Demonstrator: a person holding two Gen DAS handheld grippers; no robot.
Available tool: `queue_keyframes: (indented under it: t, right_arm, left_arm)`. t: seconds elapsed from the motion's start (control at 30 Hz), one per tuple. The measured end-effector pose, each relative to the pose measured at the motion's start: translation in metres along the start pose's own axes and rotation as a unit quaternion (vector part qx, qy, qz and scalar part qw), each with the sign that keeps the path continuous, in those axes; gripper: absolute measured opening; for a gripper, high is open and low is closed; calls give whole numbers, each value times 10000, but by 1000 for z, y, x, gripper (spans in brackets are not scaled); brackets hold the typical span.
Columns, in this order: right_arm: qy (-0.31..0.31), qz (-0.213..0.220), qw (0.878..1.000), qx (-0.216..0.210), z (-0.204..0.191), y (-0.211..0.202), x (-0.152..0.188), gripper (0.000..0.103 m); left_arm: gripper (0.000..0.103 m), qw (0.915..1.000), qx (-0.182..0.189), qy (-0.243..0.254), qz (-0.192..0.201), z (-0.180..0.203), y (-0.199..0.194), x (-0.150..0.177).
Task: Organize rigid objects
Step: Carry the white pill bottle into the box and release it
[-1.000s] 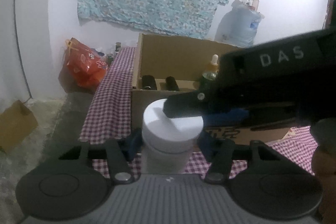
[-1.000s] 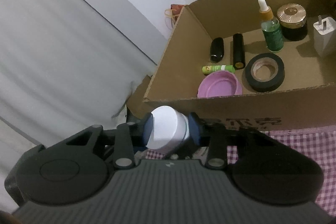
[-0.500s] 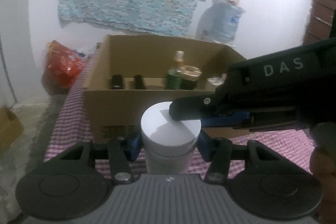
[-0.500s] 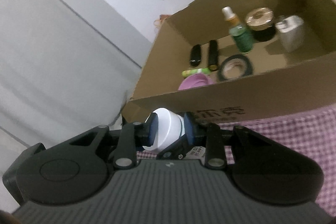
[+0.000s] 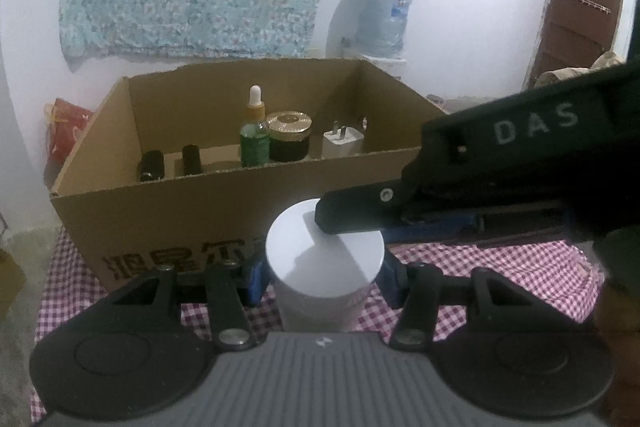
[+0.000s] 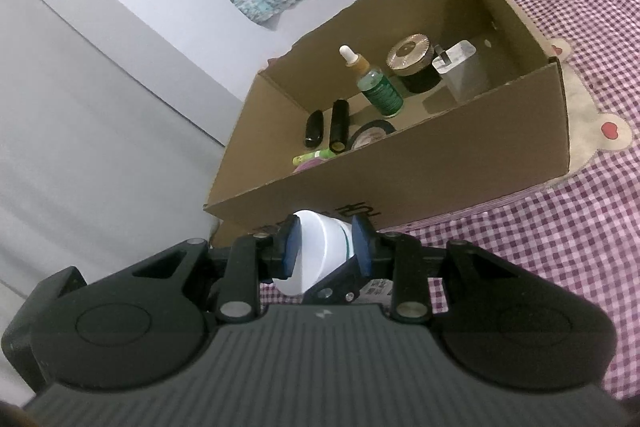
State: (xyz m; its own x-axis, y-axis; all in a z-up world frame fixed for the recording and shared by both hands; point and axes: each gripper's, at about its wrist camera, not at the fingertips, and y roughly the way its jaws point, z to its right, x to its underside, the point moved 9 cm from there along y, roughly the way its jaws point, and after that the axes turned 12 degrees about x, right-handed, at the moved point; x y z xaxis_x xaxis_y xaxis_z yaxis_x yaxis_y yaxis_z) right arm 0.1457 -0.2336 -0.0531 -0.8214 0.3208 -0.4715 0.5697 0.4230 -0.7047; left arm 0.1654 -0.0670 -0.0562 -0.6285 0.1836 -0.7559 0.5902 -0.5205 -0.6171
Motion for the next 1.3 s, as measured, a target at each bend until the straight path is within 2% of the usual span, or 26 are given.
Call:
queue_keyframes:
  t: [0.2, 0.9, 1.13, 1.3]
  right_arm:
    - [53, -107, 9998, -156, 1, 7, 1, 33]
    - [82, -121, 9997, -197, 3, 1, 0, 33]
    - [-98, 90, 9989, -454, -18, -19, -8, 33]
    - [-331, 377, 9957, -781, -48, -43, -26, 33]
  left_arm:
    - [54, 9997, 77, -228, -100, -9, 6, 1]
    - [54, 9999, -8, -99, -84, -2, 9, -2]
    - [54, 9995, -158, 100, 255, 3, -22, -23]
    - [54, 9974, -205, 246, 645, 4, -55, -54]
